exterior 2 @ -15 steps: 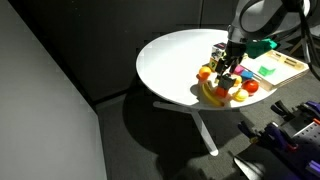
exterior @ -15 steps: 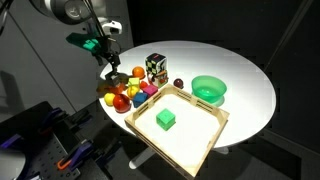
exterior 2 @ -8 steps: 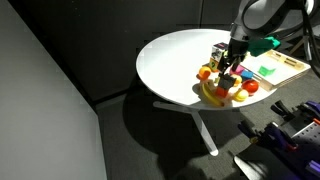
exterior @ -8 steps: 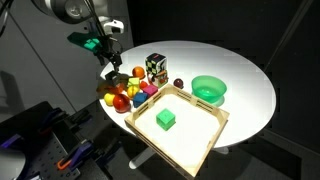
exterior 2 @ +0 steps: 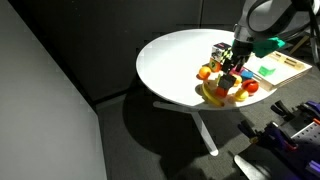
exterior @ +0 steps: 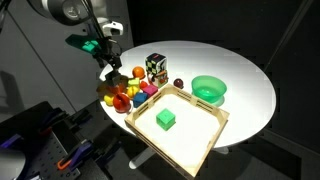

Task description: Pick up the gray block and put it in the tray

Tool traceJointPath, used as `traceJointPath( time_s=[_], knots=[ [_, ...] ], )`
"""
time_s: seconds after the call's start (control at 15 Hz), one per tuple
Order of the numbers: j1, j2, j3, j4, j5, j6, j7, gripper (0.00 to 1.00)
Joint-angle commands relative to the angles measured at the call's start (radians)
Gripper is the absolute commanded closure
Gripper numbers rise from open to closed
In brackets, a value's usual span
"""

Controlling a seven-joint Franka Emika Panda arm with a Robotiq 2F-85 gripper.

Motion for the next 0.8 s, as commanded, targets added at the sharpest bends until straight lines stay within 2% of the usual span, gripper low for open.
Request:
traceJointPath(
  time_s=[0.0, 0.27, 0.33, 0.73],
  knots=[
    [-0.014, -0.054, -0.020, -0.045, -0.068, 0.012, 0.022, 0.00],
    [-0.022, -0.072, -0.039, -0.052, -0.100, -0.003, 0.015, 0.00],
    [-0.018, -0.034, -0.030, -0.027, -0.072, -0.002, 0.003, 0.00],
    [-0.018, -0.030, -0.029, -0.028, -0.075, -0.002, 0.003, 0.00]
  ],
)
